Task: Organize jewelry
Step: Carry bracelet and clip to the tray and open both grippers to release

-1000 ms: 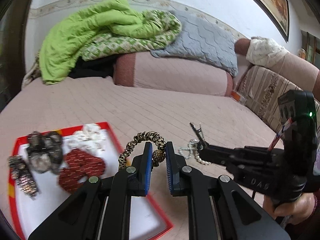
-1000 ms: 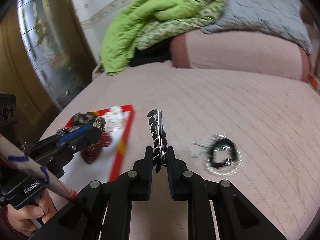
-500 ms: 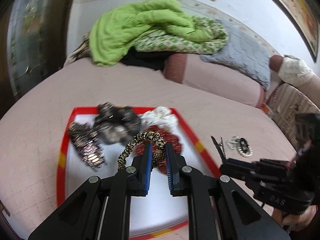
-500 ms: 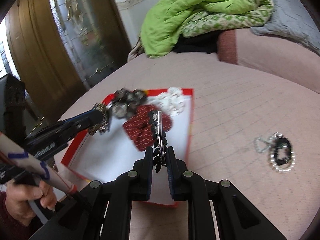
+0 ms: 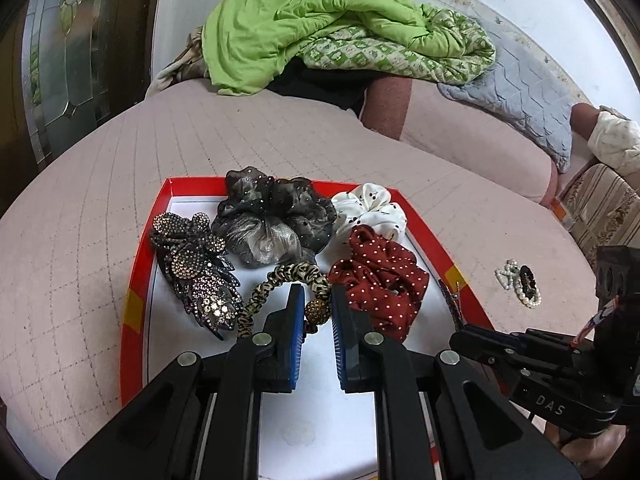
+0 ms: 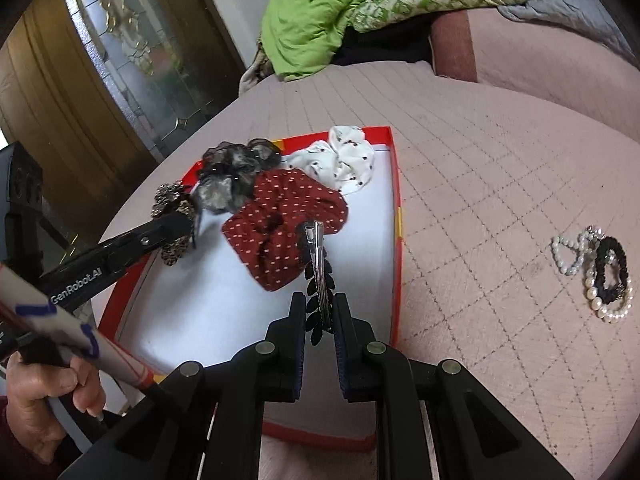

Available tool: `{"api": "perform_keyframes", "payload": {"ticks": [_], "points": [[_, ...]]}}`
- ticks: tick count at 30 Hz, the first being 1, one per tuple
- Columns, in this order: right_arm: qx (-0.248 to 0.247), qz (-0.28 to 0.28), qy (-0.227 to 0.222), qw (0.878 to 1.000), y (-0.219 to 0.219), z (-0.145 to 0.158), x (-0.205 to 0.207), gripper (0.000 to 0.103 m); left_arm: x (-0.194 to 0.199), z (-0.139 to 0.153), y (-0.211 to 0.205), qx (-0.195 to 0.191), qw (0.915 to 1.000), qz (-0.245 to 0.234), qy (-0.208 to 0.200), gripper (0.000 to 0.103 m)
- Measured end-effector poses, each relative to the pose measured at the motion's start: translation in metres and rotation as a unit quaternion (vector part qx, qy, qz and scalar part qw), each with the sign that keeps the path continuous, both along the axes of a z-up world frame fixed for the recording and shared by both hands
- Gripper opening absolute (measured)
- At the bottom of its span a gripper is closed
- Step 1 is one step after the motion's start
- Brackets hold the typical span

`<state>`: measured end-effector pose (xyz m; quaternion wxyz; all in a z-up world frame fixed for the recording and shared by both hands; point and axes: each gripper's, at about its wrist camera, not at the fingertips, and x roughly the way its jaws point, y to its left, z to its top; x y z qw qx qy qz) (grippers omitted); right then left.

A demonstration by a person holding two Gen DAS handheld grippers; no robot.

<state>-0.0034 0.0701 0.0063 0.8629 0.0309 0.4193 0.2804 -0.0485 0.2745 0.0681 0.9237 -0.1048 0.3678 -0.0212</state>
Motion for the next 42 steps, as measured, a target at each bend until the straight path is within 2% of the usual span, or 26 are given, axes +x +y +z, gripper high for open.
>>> {"api": "perform_keyframes", "payload": {"ticks": [3,23,42], "points": [[0.012,0.001,0.010,1.000,-0.001,-0.002,0.006,0.014,0.004,-0.003,0.000,0.001,1.0000,0.003,0.006,0.013],[0.010,0.002,0.013,1.000,0.000,-0.004,0.023,0.015,0.025,-0.019,-0.008,0.013,0.9991,0.008,0.038,0.013],[0.001,0.001,0.009,1.000,0.001,-0.005,0.022,0.017,0.023,-0.019,-0.010,0.009,0.9993,0.008,0.035,0.013]]}}
